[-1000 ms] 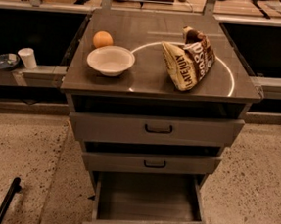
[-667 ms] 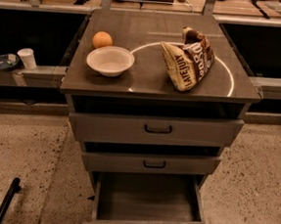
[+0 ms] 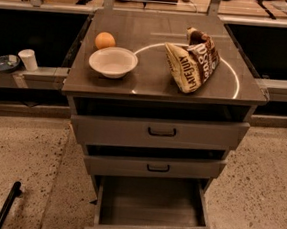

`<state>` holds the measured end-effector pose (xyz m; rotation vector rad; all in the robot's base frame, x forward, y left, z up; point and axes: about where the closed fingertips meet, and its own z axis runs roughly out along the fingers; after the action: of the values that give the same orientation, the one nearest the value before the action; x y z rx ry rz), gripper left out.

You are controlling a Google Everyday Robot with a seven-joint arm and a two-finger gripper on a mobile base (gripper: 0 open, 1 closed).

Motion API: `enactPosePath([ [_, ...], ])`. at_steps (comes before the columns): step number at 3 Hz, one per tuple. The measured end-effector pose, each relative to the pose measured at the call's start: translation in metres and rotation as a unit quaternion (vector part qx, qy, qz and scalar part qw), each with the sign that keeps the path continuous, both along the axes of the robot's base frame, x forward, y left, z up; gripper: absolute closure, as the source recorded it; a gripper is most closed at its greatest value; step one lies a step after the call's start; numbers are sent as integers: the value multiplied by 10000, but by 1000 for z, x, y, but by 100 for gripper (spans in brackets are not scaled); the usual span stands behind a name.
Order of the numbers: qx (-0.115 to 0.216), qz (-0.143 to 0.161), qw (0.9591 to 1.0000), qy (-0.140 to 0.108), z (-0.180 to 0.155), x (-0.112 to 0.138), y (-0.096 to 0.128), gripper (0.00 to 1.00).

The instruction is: Close bottom drawer

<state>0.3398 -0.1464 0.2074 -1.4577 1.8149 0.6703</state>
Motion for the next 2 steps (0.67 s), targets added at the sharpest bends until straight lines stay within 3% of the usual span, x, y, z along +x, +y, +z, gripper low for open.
enactPosePath([
  [1,148,255,9996,-14,-19,-5,-7,100],
  [2,161,284,9995,-2,-44,10,-14,100],
])
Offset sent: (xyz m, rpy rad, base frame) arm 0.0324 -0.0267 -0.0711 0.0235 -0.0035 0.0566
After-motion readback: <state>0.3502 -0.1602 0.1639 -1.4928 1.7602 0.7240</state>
